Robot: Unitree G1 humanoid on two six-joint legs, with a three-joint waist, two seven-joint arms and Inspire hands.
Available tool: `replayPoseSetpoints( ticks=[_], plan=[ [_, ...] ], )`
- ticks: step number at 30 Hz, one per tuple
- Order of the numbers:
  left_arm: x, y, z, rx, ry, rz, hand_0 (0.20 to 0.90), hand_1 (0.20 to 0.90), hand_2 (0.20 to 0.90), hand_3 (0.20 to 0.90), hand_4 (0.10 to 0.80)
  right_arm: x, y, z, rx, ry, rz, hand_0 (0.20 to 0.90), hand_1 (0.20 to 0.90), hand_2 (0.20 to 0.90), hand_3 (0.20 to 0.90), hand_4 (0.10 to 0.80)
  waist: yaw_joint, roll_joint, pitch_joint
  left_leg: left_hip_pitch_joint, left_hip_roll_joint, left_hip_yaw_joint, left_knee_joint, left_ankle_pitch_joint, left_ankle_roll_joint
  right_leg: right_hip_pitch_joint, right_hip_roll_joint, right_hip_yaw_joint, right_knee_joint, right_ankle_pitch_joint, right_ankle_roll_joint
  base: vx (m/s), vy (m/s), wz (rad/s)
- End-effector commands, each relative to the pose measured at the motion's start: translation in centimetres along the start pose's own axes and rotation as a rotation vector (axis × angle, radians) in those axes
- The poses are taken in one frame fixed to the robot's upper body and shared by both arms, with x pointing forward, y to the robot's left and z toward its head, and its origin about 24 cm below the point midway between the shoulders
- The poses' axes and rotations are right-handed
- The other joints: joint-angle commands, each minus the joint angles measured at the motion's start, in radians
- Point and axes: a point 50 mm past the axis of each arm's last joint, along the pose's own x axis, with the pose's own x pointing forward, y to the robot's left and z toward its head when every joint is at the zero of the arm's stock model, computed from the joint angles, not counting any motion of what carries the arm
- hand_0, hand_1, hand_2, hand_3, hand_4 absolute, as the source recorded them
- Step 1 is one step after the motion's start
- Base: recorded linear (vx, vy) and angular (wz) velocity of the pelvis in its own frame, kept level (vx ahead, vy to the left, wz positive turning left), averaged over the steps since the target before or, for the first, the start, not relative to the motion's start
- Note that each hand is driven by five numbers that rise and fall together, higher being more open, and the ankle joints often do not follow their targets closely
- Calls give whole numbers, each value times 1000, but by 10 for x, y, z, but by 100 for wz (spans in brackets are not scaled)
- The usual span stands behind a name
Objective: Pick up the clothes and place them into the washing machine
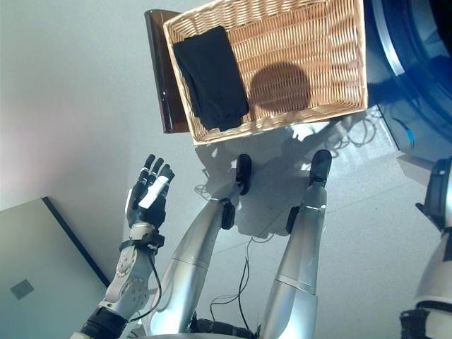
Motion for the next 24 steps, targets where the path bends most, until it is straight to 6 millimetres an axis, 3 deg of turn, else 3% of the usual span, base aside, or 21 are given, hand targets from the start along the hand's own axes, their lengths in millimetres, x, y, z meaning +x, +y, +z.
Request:
replayPoseSetpoints(
  ticks=[1, 5, 11, 24],
  plan=[
    [-5, 21, 32, 6, -167, 52, 900, 900, 900, 900, 800, 17, -45, 8, -123, -160, -311, 900, 900, 900, 900, 800, -26, 81, -20, 56, 27, -44, -210, 84, -100, 59, 75, -117, 66, -147, -85, 5, 50, -7],
    [-4, 23, 32, 16, -171, 61, 900, 900, 900, 900, 800, 6, -24, 14, -93, -195, -260, 900, 900, 900, 900, 800, -25, 68, -20, 90, 23, -49, -233, 90, -98, 112, 73, -122, 6, -121, -75, 12, 49, -11],
    [-5, 25, 31, 14, -165, 69, 900, 900, 900, 900, 800, -3, -9, 15, -73, -209, -225, 900, 900, 900, 900, 800, -21, 59, -20, 119, 23, -54, -251, 95, -97, 158, 70, -129, -42, -106, -70, 13, 28, -3],
    [-5, 30, 29, 12, -160, 87, 900, 900, 900, 900, 800, -52, 60, 8, -24, -247, 26, 900, 900, 900, 900, 800, -10, 15, -20, 203, 22, -68, -279, 102, -94, 290, 63, -141, -153, -65, -63, 2, 3, 0]
  ],
)
